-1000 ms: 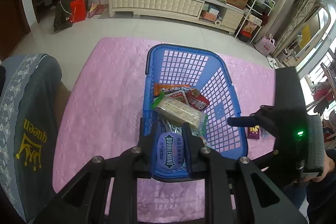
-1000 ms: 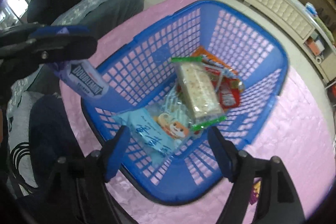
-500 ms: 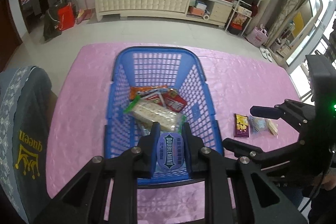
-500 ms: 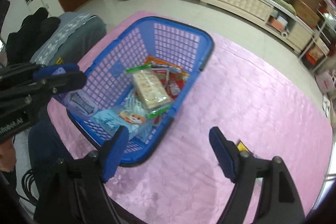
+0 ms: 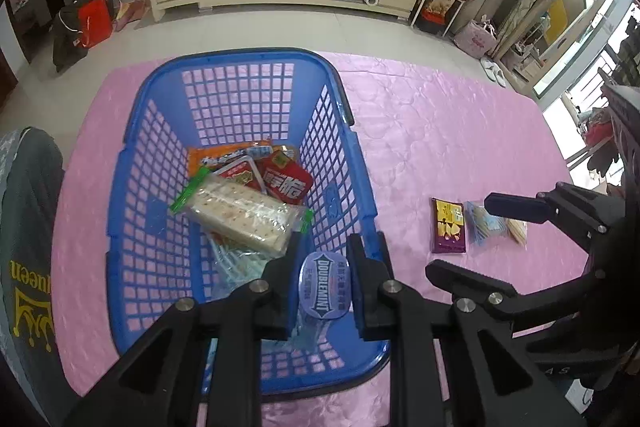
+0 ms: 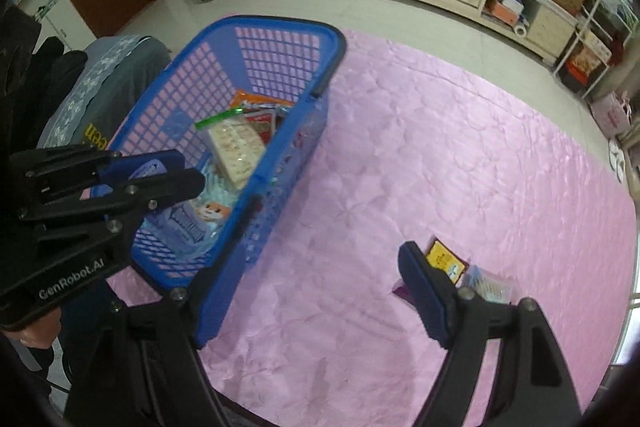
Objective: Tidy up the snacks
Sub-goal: 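Lower the gum pack into the basket and open the left tool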
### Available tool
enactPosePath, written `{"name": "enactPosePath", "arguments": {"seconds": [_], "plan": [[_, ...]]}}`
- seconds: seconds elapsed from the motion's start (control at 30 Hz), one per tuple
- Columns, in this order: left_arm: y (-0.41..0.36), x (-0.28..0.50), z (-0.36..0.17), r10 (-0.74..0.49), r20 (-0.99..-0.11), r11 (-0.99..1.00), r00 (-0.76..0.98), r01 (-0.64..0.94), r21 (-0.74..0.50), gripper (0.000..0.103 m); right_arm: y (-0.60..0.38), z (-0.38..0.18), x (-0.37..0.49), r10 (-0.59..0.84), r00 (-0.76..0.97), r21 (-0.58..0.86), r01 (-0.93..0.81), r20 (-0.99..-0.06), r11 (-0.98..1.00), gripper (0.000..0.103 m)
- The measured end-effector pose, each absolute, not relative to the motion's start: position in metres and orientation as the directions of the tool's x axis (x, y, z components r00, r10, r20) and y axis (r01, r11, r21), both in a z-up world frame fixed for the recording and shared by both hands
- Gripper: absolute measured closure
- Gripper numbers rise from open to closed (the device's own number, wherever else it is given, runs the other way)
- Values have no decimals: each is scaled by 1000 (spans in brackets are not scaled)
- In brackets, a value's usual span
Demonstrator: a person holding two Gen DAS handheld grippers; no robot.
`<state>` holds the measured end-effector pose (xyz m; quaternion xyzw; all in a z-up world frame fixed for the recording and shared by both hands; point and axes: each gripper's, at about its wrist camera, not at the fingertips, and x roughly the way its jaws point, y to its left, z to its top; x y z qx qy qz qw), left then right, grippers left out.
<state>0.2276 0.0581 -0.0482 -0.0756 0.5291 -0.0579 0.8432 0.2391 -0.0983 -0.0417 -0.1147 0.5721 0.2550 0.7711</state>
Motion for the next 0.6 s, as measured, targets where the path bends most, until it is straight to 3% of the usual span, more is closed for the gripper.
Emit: {"name": "enactPosePath", "arguments": {"seconds": [0.13,0.17,0.23,0.4,0.6], "plan": [[52,237,-54,-184,-892,981,413,18,-194,83,-106,-45,243,264,210,127,-504,-942,854,21],[51,239,-55,-177,-896,982,407,11,-189,80,-107,-45,243,265,210,129,-501,-941,856,21],[52,241,-58,-166,-906,983,390,-4,-182,64,-109,-45,244,264,209,131,-495,-942,859,21],[55,231,-58,-135,-914,988,383,-12,-151,47,-115,-39,240,265,216,132,-487,-940,863,21],[57,206,-40,-131,-895,990,426,3,-143,39,-115,-26,227,282,221,147,-481,-933,864,21]]}}
